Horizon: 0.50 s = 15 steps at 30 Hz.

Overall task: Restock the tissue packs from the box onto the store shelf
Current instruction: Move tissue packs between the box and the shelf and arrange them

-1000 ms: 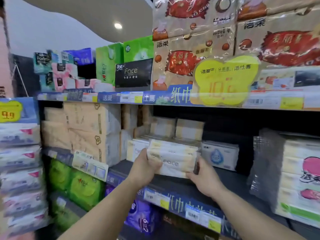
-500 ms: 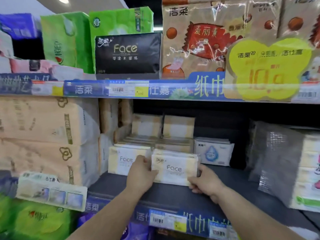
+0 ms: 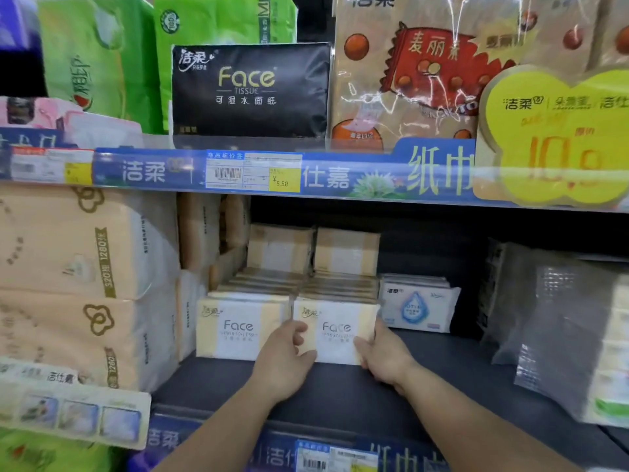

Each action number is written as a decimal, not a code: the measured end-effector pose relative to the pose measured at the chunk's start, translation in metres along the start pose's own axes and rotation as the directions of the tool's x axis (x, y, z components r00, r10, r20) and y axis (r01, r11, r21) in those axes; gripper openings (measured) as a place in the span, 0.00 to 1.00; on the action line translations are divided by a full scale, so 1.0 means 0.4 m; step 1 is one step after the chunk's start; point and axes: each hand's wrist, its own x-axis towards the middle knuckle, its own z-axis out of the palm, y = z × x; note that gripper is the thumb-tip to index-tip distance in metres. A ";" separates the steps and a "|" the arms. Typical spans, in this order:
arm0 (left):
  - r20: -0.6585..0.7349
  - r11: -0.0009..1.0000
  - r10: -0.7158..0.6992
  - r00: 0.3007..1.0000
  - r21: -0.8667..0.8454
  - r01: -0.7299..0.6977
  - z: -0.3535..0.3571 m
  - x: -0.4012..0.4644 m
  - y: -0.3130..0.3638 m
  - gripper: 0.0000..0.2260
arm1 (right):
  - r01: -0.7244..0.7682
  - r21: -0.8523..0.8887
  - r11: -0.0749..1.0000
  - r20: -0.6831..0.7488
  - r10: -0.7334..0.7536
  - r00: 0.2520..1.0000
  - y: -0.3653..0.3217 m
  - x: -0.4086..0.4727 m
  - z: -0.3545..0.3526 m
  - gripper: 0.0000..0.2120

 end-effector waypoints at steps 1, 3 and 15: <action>-0.006 1.000 0.000 1.000 -0.002 0.000 0.000 0.000 0.000 0.19 | -0.003 -0.012 1.000 -0.012 0.003 1.000 0.000 0.002 0.002 0.23; -0.014 1.000 -0.002 1.000 -0.007 0.002 0.001 0.000 0.000 0.20 | -0.017 -0.021 1.000 -0.039 0.016 0.999 0.000 0.001 0.004 0.24; 0.015 0.975 0.139 0.990 0.174 -0.140 0.069 -0.054 0.144 0.13 | -0.021 0.046 0.999 -0.110 0.026 0.994 0.052 -0.122 -0.110 0.39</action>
